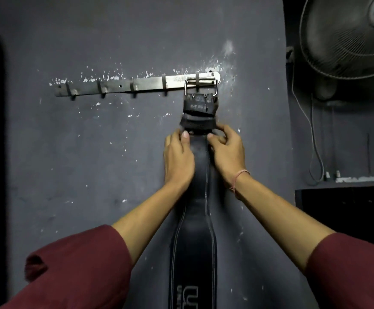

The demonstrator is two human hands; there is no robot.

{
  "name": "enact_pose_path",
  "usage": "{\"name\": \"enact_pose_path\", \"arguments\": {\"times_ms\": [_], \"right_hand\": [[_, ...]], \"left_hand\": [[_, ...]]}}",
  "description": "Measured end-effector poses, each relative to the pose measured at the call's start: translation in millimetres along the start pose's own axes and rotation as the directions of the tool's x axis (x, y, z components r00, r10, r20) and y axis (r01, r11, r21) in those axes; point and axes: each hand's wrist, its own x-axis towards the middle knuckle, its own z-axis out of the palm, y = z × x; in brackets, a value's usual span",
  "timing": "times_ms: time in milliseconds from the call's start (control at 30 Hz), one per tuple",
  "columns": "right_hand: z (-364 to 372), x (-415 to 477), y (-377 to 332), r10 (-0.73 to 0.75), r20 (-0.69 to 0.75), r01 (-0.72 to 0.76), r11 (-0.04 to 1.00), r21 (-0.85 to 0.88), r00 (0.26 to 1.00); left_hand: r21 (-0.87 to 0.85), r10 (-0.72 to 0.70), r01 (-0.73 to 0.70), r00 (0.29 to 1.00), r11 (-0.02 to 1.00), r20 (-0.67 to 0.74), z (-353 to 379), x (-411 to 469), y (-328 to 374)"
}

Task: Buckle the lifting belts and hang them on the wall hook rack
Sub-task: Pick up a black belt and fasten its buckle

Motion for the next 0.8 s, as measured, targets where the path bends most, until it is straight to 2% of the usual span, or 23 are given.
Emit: {"name": "enact_pose_path", "arguments": {"times_ms": [100,267,333,633,800], "right_hand": [[2,-32,1,0.087,0.024,-0.086,0.995,-0.05,0.996],[11,-105,0,0.148,-0.21,-0.199,0.947,-0.252,0.967],[17,-143,5,0.145,-0.234,-0.212,0.931,-0.296,0.962],[12,-301,1,0.397,-0.024,-0.384,0.869,-0.312,0.918],[4,-389,6,0.535,0.074,-0.487,0.811,-0.324,0.842]], "left_hand": [[0.013,-0.001,0.0,0.996,1.0,0.088,-25,-36,-17],[-0.006,-0.023,0.024,0.983,1.0,0.185,-67,-83,-39],[-0.01,-0.042,0.045,0.976,0.999,0.214,-82,-104,-51],[-0.016,-0.208,0.223,0.928,0.975,0.309,-142,-229,-95],[0.084,-0.393,0.39,0.848,0.917,0.356,-185,-321,-110]]}}
